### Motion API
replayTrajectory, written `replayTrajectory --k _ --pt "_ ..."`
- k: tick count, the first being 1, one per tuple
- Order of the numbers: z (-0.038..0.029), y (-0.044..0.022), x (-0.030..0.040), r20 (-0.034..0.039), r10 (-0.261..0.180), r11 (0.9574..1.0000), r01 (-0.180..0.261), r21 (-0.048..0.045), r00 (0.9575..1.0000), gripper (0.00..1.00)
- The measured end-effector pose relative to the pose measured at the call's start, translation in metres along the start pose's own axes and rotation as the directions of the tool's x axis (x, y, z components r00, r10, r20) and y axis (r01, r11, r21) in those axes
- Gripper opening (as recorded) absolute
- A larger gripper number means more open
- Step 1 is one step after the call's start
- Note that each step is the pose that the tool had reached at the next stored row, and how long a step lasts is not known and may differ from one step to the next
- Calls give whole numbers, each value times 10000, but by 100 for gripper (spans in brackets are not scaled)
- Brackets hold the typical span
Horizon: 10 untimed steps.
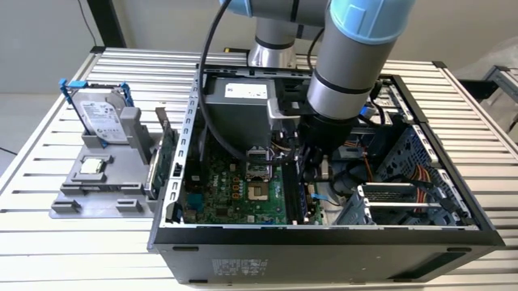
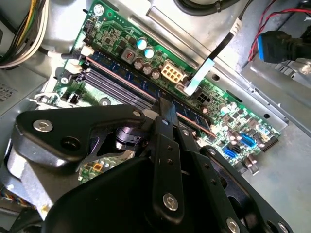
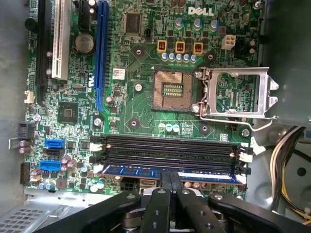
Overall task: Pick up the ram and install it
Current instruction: 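Press down the ram until it locks into place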
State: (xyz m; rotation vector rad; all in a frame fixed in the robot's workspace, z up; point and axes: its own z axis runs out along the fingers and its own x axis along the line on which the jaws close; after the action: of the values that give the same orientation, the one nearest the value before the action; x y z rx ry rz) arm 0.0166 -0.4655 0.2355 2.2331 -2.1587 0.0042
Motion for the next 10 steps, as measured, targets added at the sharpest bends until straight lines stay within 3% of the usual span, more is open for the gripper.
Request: replayTrajectory --k 10 --pt "-194 5 4 -49 2 10000 -2 -2 10000 0"
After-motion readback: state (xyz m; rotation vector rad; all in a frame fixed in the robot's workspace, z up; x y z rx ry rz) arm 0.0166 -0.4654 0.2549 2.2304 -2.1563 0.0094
